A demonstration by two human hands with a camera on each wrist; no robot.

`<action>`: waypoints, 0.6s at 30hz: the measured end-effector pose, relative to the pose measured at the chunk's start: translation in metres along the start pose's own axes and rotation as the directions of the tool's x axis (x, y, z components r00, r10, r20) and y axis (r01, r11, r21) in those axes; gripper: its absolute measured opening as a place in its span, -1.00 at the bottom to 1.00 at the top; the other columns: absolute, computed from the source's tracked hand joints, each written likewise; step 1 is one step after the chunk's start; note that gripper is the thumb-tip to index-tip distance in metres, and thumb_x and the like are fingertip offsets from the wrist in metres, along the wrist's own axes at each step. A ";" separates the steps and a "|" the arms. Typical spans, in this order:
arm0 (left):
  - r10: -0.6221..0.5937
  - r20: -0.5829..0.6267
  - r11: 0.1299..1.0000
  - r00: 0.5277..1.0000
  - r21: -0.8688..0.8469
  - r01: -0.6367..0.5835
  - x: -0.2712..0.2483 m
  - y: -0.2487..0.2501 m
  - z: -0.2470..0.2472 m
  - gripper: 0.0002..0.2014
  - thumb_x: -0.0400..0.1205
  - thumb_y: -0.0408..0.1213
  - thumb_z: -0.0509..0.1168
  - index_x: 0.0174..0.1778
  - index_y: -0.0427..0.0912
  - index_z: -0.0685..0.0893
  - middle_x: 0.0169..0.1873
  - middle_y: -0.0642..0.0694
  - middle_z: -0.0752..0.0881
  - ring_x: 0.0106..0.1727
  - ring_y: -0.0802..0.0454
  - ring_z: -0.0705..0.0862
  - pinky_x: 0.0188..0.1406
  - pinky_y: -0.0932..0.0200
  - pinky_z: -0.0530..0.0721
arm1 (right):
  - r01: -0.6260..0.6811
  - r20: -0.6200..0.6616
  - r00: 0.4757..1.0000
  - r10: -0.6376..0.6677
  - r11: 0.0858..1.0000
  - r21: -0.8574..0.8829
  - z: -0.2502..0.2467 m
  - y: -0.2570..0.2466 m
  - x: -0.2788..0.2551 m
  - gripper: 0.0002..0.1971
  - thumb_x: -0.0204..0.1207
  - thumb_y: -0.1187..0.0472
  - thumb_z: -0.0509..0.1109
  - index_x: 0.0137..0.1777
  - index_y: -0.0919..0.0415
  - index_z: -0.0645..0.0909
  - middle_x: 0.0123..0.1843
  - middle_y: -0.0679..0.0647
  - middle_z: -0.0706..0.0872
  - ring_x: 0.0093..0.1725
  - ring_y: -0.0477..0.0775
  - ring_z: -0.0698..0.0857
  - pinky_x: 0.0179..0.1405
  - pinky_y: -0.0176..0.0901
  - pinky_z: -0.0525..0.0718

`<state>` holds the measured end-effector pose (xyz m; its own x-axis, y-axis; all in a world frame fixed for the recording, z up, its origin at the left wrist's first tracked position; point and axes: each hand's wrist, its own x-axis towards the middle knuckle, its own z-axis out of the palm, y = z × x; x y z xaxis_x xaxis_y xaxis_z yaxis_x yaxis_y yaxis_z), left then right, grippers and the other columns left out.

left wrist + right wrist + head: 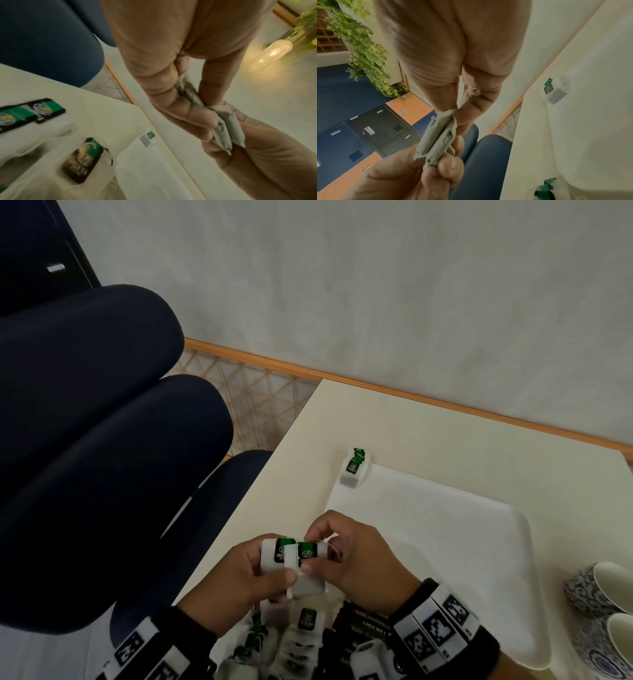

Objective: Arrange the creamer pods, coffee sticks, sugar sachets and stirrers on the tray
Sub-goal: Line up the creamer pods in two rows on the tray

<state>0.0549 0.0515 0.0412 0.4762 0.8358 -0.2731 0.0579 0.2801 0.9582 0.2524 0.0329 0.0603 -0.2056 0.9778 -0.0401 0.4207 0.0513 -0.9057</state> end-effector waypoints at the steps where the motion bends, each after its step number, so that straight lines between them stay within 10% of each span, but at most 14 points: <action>1: 0.010 -0.011 1.000 1.000 0.015 -0.010 0.000 0.002 0.002 -0.77 0.49 -0.54 0.45 0.04 -0.34 0.68 -0.25 -0.24 0.77 -0.34 0.00 0.74 -0.54 0.32 0.61 | -0.008 -0.013 1.000 0.008 1.000 0.021 -0.001 0.001 0.000 -0.70 0.36 0.27 0.60 -0.08 -0.11 0.59 -0.30 -0.39 0.66 -0.43 -0.22 0.59 -0.37 -0.50 0.46; 6: 0.050 -0.074 0.999 0.996 -0.009 -0.051 0.001 0.007 0.004 -0.76 0.45 -0.51 0.46 0.02 -0.35 0.68 -0.30 -0.26 0.78 -0.37 -0.03 0.72 -0.49 0.28 0.65 | -0.035 -0.053 0.998 0.039 0.996 0.077 -0.005 0.008 -0.001 -0.65 0.37 0.29 0.60 -0.03 -0.23 0.69 -0.05 -0.15 0.80 -0.10 -0.21 0.74 -0.01 -0.29 0.69; 12: 0.044 -0.086 0.999 0.995 -0.021 -0.046 0.001 0.007 0.001 -0.58 0.27 -0.13 0.52 -0.04 -0.30 0.72 -0.28 -0.29 0.78 -0.29 -0.07 0.74 -0.31 0.16 0.71 | -0.032 -0.035 0.999 0.035 0.996 0.086 -0.010 0.006 -0.004 -0.81 0.46 0.29 0.50 -0.16 -0.08 0.71 -0.21 -0.09 0.77 -0.20 0.05 0.72 -0.11 0.04 0.74; 18: 0.057 -0.066 0.998 0.996 0.015 -0.056 -0.001 0.012 0.004 -0.56 0.23 -0.20 0.55 -0.03 -0.33 0.69 -0.34 -0.23 0.76 -0.39 -0.01 0.67 -0.39 0.19 0.66 | 0.020 -0.002 1.000 -0.020 0.992 0.124 -0.007 0.002 -0.005 -0.82 0.55 0.23 0.40 -0.07 -0.13 0.58 -0.32 0.14 0.68 -0.36 0.24 0.53 -0.30 0.02 0.57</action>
<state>0.0584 0.0519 0.0533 0.4201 0.8796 -0.2232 0.0442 0.2259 0.9732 0.2609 0.0295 0.0618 -0.2125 0.9769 -0.0214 0.3041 0.0453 -0.9516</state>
